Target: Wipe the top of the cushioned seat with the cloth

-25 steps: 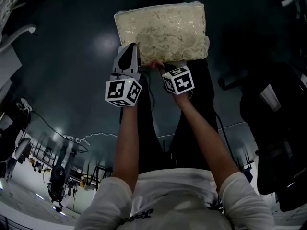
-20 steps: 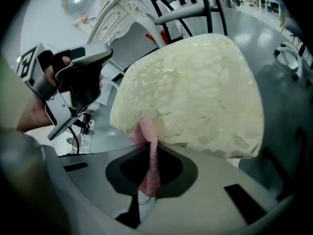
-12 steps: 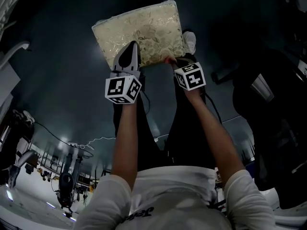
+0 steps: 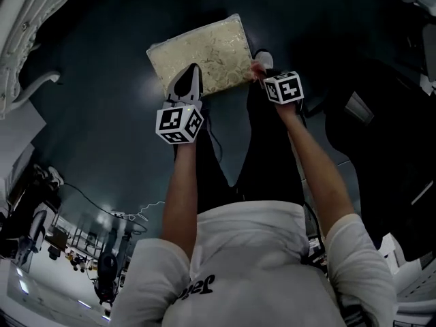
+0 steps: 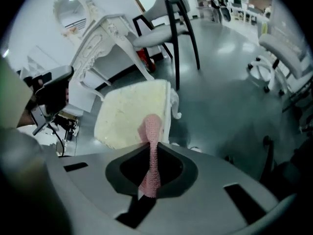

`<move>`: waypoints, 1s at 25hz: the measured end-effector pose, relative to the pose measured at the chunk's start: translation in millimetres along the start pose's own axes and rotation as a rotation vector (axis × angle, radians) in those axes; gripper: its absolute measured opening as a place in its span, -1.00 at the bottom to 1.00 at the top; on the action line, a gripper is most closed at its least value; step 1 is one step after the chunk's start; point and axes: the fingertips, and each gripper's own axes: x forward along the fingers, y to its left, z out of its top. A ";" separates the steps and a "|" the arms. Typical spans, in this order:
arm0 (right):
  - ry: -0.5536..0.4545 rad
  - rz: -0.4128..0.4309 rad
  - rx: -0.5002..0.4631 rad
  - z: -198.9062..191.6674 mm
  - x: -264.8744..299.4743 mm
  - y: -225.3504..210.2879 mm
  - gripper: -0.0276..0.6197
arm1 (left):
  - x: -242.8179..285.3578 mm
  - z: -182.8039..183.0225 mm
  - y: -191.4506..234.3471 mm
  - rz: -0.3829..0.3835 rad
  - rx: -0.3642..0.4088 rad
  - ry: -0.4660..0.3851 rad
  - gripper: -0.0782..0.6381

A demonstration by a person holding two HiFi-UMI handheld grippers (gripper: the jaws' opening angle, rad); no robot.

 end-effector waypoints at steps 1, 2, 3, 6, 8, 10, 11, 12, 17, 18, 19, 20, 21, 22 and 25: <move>-0.033 -0.008 -0.063 20.5 -20.8 7.8 -0.84 | -6.8 16.3 -6.5 -0.015 0.008 -0.002 -0.74; -0.075 -0.020 -0.148 42.7 -42.9 19.1 -0.84 | -15.2 34.7 -12.8 -0.031 0.018 -0.006 -0.74; -0.129 -0.030 -0.239 67.6 -65.8 32.6 -0.84 | -24.1 54.8 -18.8 -0.044 0.029 -0.017 -0.74; -0.333 -0.045 -0.418 154.6 -144.5 71.5 -0.84 | -45.4 122.9 -40.1 -0.075 0.069 -0.095 -0.74; -0.455 -0.031 -0.444 197.4 -203.7 100.9 -0.84 | -68.2 165.0 -57.9 -0.084 0.095 -0.156 -0.74; -0.557 -0.011 -0.453 227.1 -260.1 129.1 -0.84 | -94.0 202.5 -74.3 -0.094 0.119 -0.215 -0.74; -0.601 -0.006 -0.460 239.3 -286.5 140.9 -0.84 | -105.5 220.1 -82.7 -0.102 0.137 -0.240 -0.74; -0.638 -0.004 -0.469 249.4 -310.9 151.5 -0.84 | -116.1 236.8 -90.9 -0.111 0.160 -0.262 -0.74; -0.747 0.016 -0.535 273.2 -383.3 196.1 -0.84 | -162.3 301.3 -105.3 -0.103 0.207 -0.368 -0.74; -0.756 0.022 -0.548 275.5 -390.8 201.6 -0.84 | -168.5 310.6 -106.5 -0.101 0.206 -0.390 -0.74; -0.762 0.027 -0.558 278.3 -397.2 206.3 -0.84 | -174.0 319.2 -107.5 -0.100 0.207 -0.408 -0.74; -0.768 0.032 -0.567 281.8 -402.9 210.8 -0.84 | -179.2 327.0 -108.2 -0.099 0.209 -0.426 -0.74; -0.776 0.035 -0.576 286.1 -408.4 214.8 -0.84 | -183.7 334.3 -109.1 -0.099 0.213 -0.442 -0.74; -0.787 0.036 -0.582 290.6 -414.6 217.7 -0.84 | -187.1 340.8 -110.9 -0.099 0.219 -0.457 -0.74; -0.835 0.041 -0.571 299.6 -435.6 221.6 -0.84 | -194.0 352.9 -122.3 -0.103 0.234 -0.486 -0.74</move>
